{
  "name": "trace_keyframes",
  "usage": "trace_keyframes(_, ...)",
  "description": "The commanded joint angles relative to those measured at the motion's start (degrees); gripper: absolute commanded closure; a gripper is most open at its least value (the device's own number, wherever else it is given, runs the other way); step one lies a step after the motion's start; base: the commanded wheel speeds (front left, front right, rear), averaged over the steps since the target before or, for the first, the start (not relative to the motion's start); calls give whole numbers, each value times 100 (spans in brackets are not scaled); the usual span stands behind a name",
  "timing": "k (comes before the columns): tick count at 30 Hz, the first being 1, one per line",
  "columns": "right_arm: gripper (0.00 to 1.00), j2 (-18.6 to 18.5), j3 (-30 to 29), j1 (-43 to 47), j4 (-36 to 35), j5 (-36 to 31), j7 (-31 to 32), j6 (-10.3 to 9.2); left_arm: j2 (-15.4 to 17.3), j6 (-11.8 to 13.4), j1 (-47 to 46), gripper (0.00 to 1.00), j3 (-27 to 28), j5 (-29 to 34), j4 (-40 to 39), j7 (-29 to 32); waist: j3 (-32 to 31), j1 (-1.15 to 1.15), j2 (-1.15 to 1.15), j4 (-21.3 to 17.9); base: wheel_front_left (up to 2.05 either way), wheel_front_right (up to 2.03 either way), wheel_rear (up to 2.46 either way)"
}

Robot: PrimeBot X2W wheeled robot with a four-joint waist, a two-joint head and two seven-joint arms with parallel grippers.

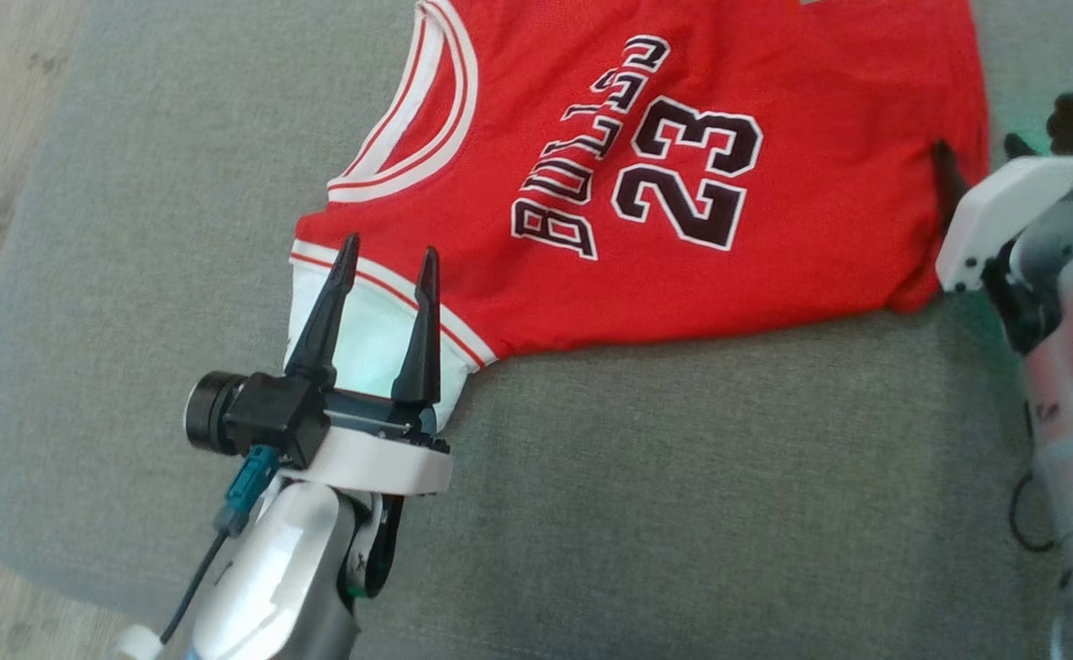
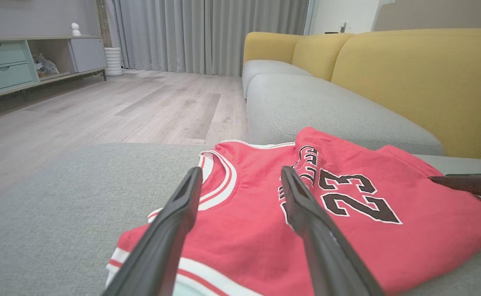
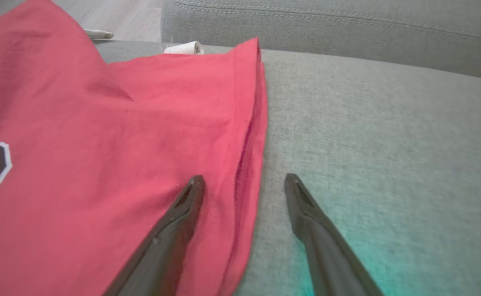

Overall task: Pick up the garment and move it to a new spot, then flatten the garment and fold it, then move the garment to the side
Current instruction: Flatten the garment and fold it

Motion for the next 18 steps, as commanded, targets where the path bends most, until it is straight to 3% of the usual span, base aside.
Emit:
trace_keyframes(1,0,-91,263,-281,49,81,96,-5,26,-61,-207,0,261,78,-114,-53,77,-1,0,71,0,0,0)
trace_keyframes(8,0,-235,789,-588,616,482,333,-5,-95,-182,-218,0,350,197,-45,-53,152,-1,0,116,0,0,0)
trace_keyframes(9,15,-249,885,-617,673,587,348,-5,-114,-199,-223,0,364,213,-31,-53,152,-1,0,122,0,0,0)
trace_keyframes(10,66,-271,961,-639,716,696,337,-5,-131,-214,-227,0,378,229,-19,-53,149,-1,0,125,0,0,0)
trace_keyframes(11,100,-291,1047,-655,722,798,266,-5,-145,-228,-229,0,395,244,-9,-53,142,-1,0,125,0,0,0)
trace_keyframes(18,100,-421,1621,-594,346,1368,-1019,-5,-177,-299,-141,0,552,368,83,-53,-112,-1,0,-25,0,0,0)
